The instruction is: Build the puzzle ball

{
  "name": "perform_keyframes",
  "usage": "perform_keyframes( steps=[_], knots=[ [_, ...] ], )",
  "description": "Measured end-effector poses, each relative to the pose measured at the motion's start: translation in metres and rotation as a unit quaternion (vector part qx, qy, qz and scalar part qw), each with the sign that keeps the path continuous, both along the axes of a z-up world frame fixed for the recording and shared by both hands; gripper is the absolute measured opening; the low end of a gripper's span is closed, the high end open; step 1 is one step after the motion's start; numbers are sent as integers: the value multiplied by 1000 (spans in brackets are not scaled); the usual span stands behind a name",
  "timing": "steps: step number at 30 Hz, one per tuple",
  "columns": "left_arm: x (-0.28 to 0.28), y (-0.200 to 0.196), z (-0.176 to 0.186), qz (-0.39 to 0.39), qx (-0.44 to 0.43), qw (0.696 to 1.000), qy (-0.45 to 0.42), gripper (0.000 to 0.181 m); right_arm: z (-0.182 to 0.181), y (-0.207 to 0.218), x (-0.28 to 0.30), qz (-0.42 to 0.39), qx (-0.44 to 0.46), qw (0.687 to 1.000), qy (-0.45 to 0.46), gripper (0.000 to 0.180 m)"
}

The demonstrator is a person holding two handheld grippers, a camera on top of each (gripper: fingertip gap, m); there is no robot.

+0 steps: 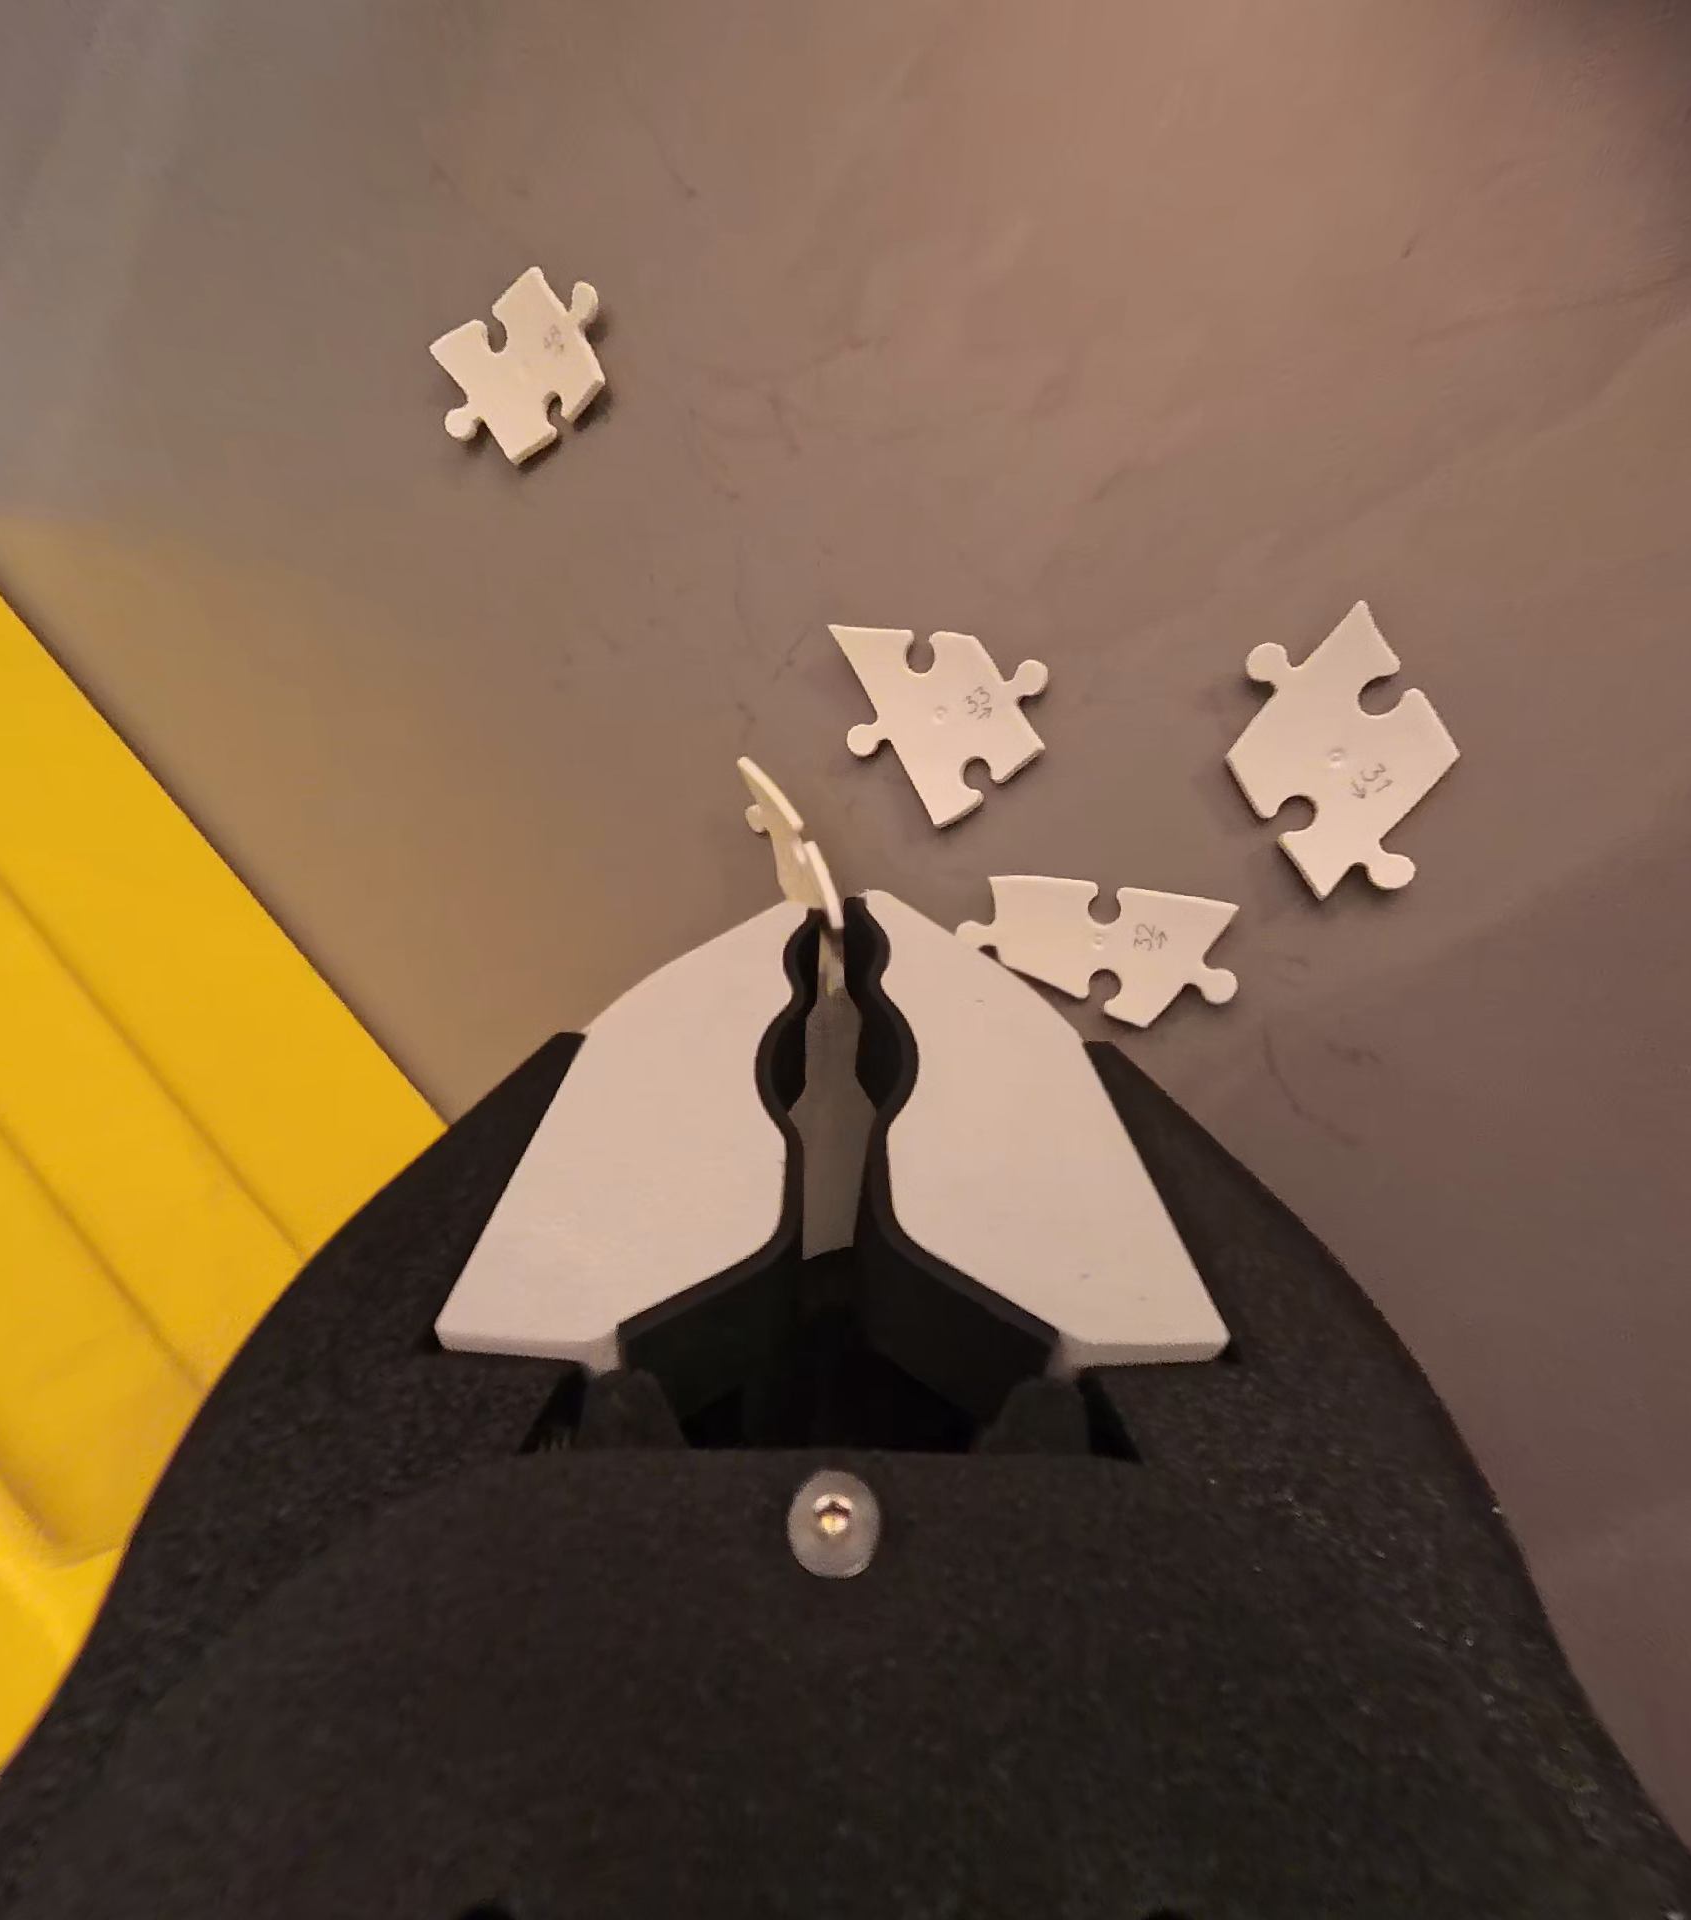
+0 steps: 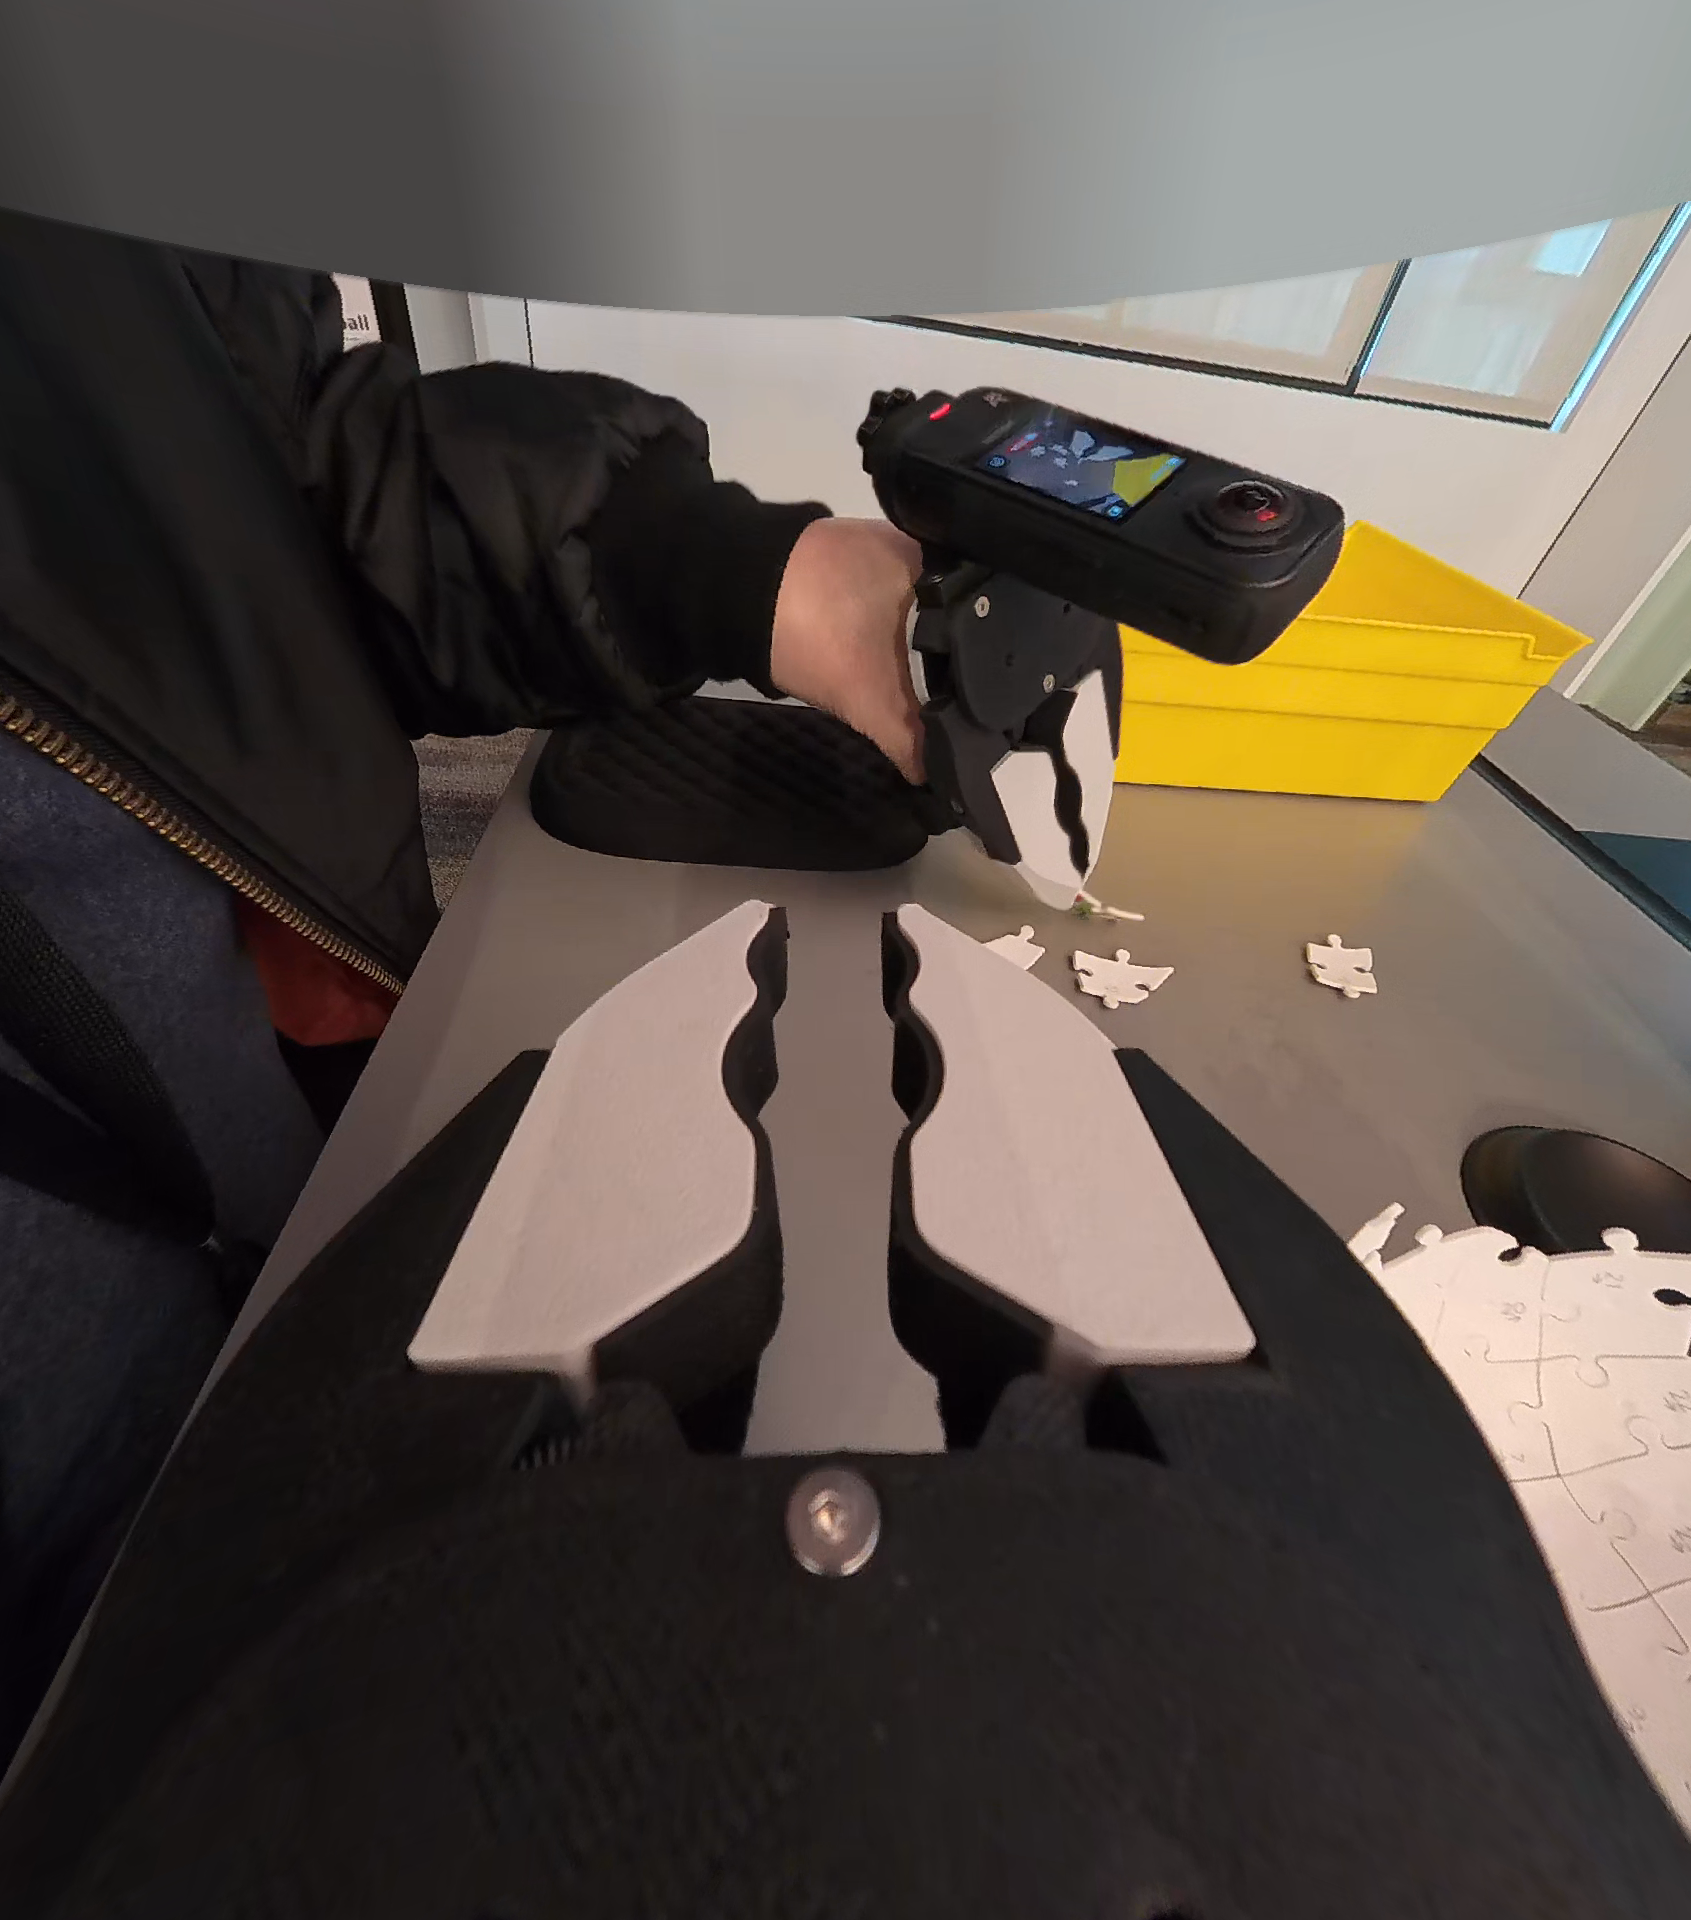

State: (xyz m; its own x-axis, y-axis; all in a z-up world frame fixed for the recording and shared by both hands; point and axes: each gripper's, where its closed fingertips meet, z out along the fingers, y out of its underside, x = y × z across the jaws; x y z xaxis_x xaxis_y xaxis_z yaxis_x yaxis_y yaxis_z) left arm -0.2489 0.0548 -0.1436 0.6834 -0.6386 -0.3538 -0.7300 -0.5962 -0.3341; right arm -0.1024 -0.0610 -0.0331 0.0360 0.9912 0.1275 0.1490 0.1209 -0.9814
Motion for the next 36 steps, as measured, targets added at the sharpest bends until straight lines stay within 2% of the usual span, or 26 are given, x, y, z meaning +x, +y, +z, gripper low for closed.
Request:
perform_keyframes(
  steps=[3,6,8,11,13,15,17,20,22,26,28,31,36],
  knots=[
    [1,-1,-3,11,-15,999,-27,17,0,1,0,-2,-2,1000,0,19],
    [-2,-3,5,33,-14,997,-64,18,-1,3,1,-7,-2,1000,-3,19],
    [-3,-9,20,44,-10,993,-107,18,-2,2,1,-7,0,1000,-5,19],
    [-14,-24,65,53,9,978,-201,20,-3,4,1,-8,-4,1000,-5,19],
    [-44,-30,99,77,28,969,-233,23,-3,4,1,-8,-8,1000,-1,19],
    [-98,-26,122,115,57,972,-198,22,-2,5,1,-8,-10,1000,2,19],
    [-152,-22,130,145,41,979,-141,22,-2,6,1,-8,-13,1000,4,19],
    [-203,-20,119,160,-69,981,-84,22,-4,8,1,-11,-14,1000,2,19],
    [-219,-11,110,156,-111,980,-57,22,-6,11,1,-16,-13,1000,-3,19],
    [-230,3,81,161,-162,974,-4,21,-10,15,1,-22,-12,1000,-10,19],
    [-241,12,68,198,-175,964,26,19,-10,17,2,-24,-16,1000,-6,19],
    [-250,22,50,262,-204,943,26,20,-9,19,4,-24,-24,999,0,19],
    [-271,31,27,302,-223,923,81,22,-9,17,3,-18,-25,1000,0,19]
  ],
)
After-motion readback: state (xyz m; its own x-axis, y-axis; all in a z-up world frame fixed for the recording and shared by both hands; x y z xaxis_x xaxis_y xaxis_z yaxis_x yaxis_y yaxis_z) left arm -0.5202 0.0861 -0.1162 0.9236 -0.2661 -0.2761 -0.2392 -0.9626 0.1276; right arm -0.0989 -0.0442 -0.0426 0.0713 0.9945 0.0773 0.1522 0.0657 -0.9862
